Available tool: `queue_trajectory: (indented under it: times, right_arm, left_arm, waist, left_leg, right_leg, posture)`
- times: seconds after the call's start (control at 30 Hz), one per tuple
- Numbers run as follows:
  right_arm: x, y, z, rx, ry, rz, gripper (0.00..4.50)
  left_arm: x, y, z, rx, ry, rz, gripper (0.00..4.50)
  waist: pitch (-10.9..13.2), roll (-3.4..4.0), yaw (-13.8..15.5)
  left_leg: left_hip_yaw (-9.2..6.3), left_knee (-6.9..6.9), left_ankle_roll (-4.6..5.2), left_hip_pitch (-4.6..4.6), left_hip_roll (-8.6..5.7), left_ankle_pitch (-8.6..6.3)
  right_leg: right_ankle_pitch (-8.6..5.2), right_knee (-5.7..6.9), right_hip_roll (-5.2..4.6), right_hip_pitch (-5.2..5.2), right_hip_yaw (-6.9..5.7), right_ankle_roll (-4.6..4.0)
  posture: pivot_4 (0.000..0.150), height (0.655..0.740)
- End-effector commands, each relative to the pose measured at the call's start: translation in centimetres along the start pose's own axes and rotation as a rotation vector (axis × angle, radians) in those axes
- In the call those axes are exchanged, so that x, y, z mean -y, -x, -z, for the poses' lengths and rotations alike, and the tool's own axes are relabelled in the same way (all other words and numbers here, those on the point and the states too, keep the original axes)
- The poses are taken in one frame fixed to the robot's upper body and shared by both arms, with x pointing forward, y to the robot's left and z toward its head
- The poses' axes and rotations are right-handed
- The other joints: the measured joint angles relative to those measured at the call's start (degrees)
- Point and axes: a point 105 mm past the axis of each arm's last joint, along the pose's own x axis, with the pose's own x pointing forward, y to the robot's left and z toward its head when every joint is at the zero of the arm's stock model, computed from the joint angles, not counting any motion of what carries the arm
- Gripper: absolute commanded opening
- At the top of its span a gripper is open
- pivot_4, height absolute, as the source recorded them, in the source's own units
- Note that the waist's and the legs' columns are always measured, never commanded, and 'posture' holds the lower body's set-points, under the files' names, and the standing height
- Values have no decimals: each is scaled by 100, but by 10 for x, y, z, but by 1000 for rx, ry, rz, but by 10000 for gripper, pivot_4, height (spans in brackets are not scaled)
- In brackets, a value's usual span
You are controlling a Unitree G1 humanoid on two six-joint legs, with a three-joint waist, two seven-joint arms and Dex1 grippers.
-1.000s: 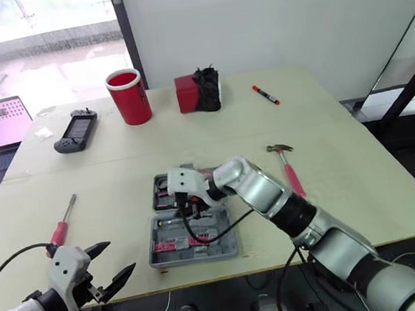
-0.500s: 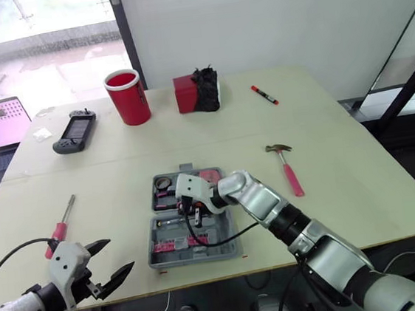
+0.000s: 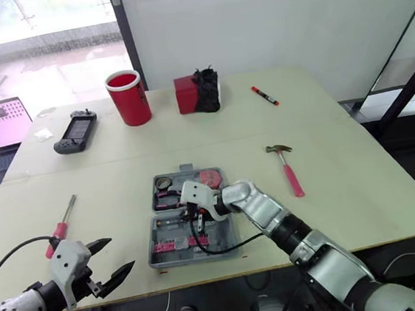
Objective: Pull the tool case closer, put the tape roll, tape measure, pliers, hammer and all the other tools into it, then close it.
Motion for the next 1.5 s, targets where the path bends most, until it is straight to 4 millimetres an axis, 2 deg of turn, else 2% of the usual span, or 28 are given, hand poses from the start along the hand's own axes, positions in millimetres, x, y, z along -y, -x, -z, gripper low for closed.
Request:
queue_trajectory:
  times: [0.03, 0.1, 0.17, 0.23, 0.37, 0.43, 0.47, 0.57, 0.67, 0.8, 0.9, 1.13, 1.23, 1.3, 1.4, 1.5]
  right_arm:
    - [21, 37, -33, 156, 0, 95, 722]
    - [27, 60, -23, 145, -56, 127, 722]
    - [39, 87, -16, 208, -185, 227, 5919]
    - [48, 118, 4, 207, -189, 369, 12786]
    - [40, 169, 40, 213, -262, 583, 33113]
    - [33, 190, 57, 208, -297, 669, 43172]
    - [31, 200, 63, 216, -313, 710, 44184]
    - [22, 243, 89, 195, -333, 870, 44184]
    - [9, 277, 114, 191, -376, 986, 44184]
    - [-2, 300, 137, 154, -390, 1069, 44184]
    - [-4, 310, 145, 135, -403, 1123, 44184]
    - [-1, 296, 148, 63, -401, 1086, 44184]
    - [8, 293, 139, 89, -385, 1087, 44184]
    - [15, 289, 130, 96, -361, 1071, 44184]
    - [22, 287, 119, 93, -363, 1064, 44184]
    - [29, 297, 103, 123, -364, 1117, 44184]
  left_arm:
    - [-12, 8, -5, 19, -29, -69, 45000]
    - [-19, 11, -4, 24, -39, -117, 45000]
    - [-37, 22, -2, 45, -27, -230, 45000]
    - [-57, 44, 4, 63, -11, -379, 45000]
    - [-73, 76, 19, 47, -42, -568, 45000]
    - [-76, 85, 20, 71, -45, -630, 45000]
    - [-78, 90, 22, 78, -42, -664, 45000]
    - [-90, 113, 34, 116, 37, -812, 45000]
    - [-92, 128, 52, 99, 108, -856, 45000]
    - [-92, 140, 71, 62, 158, -864, 45000]
    - [-92, 140, 72, 62, 160, -834, 45000]
    - [-84, 111, 63, 50, 126, -714, 45000]
    - [-81, 98, 51, 77, 108, -667, 45000]
    - [-80, 84, 37, 99, 86, -616, 45000]
    - [-63, 52, 21, 55, -15, -405, 45000]
    - [-55, 19, -15, 107, -32, -205, 45000]
  waist:
    - [0, 0, 12]
    - [-2, -3, 49]
    - [-3, -6, 113]
    - [-3, -7, 143]
    - [-3, -10, 155]
    - [-3, -10, 165]
    - [-3, -12, 154]
    - [-5, -10, 167]
    - [-16, -29, 168]
    - [-19, -33, 133]
    - [-20, -33, 139]
    - [-37, -46, 164]
    - [-38, -45, 154]
    - [-38, -44, 152]
    - [-39, -43, 173]
    - [-39, -42, 213]
  left_leg:
    - [-1, 0, 0, 0, 0, 0]
    - [-1, 0, 0, 0, 0, 0]
    - [0, 0, 0, 0, -1, 0]
    - [2, 0, 0, -1, -1, 0]
    - [9, -2, 0, -4, -2, -1]
    - [11, -1, 1, -4, -2, -1]
    - [11, 1, 1, -4, -2, -1]
    - [13, 6, 1, -1, 0, -1]
    - [12, 5, 2, -1, 0, -2]
    - [20, 6, 7, 2, -2, -5]
    - [20, 6, 8, 7, 4, -5]
    - [19, 7, 7, 5, 3, -5]
    - [19, 6, 7, 4, 4, -5]
    - [19, 7, 7, 4, 4, -5]
    - [19, 7, 7, 4, 3, -5]
    - [19, 7, 7, 1, 2, -5]
  right_leg:
    - [0, 0, 0, 0, -1, 0]
    - [0, -2, -2, 2, -1, 0]
    - [0, -7, -4, 6, -1, 0]
    - [0, -10, -5, 6, -1, 1]
    - [-1, -14, -9, 3, 0, 1]
    - [-2, -16, -10, 7, 1, 2]
    - [-2, -16, -10, 9, 0, 2]
    - [-2, -15, -8, 12, 1, 2]
    - [-5, -16, -9, 16, -1, 6]
    - [-7, -18, -12, 19, 1, 8]
    - [-7, -16, -7, 20, 1, 4]
    - [-8, -17, -14, 21, 3, 4]
    - [-8, -17, -13, 20, 4, 4]
    - [-7, -17, -13, 20, 5, 4]
    - [-8, -17, -13, 19, 5, 4]
    - [-7, -18, -13, 19, 5, 4]
  posture:
    - [1500, 7400]
    - [1500, 7400]
    - [1500, 7400]
    - [1500, 7400]
    - [1500, 7400]
    - [1500, 7400]
    - [1500, 7400]
    - [1500, 7400]
    - [1500, 7400]
    - [1500, 7400]
    - [1500, 7400]
    - [1500, 7400]
    - [1500, 7400]
    - [1500, 7400]
    - [1500, 7400]
    - [1500, 7400]
